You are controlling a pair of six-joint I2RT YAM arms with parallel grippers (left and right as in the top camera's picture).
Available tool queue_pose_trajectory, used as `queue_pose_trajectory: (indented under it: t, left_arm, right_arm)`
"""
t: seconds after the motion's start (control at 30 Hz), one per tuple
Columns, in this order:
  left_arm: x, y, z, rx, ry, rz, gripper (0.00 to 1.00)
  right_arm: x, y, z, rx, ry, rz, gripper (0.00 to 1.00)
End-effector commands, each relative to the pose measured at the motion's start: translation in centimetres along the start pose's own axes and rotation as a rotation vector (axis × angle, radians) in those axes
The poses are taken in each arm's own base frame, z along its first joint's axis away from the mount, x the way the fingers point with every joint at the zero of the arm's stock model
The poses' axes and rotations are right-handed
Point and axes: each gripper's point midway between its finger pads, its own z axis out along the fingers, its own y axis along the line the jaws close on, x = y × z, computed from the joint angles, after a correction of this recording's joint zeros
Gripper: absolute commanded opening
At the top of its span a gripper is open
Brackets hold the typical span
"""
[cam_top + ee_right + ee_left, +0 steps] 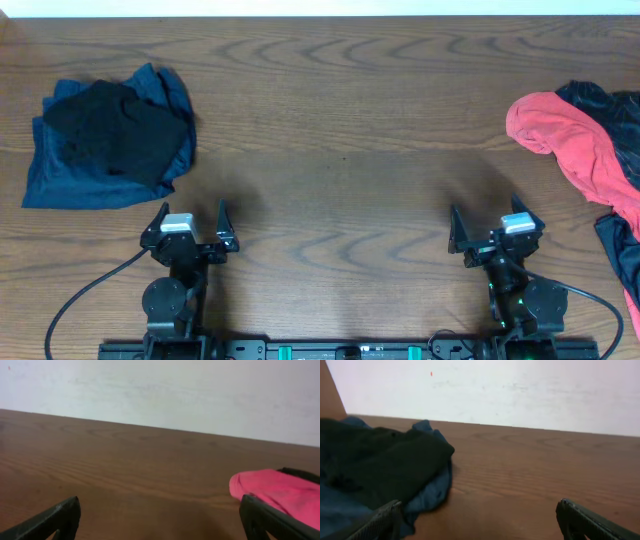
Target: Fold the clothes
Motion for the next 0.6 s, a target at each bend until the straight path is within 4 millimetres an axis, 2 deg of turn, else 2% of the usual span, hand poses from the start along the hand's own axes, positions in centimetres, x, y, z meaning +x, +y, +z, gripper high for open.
queue_pose_trajectory:
  t: [0.0, 0.17, 0.33, 0.43, 0.57]
  left_arm:
    - [0.9, -0.2, -0.1, 0.009, 0.056, -0.079, 0.98]
    - [0.0, -1.2, -0.4, 0.054, 0.134, -0.081, 0.98]
    - [-1.0, -1.4, -0.2, 0.032, 0.273, -0.082, 0.98]
    - [-1.6, -1.4, 0.4, 0.016, 0.377, -0.082, 0.98]
    - [-1.6, -1.5, 1.2, -0.007, 0.530, -0.082, 0.98]
  right_arm:
    - [-0.7, -0.8, -0.4, 0.052, 0.016, 0.040, 0.99]
    - [-1.9, -3.7, -1.4, 0.223, 0.106, 0.038, 0.99]
    - [-2.8, -4.9, -1.5, 0.292, 0.244, 0.029, 0.99]
    - [-2.1, -5.3, -0.9, 0.300, 0.370, 0.027, 0.99]
    - [0.1, -6.2, 0.0, 0.321, 0.588, 0.036, 0.99]
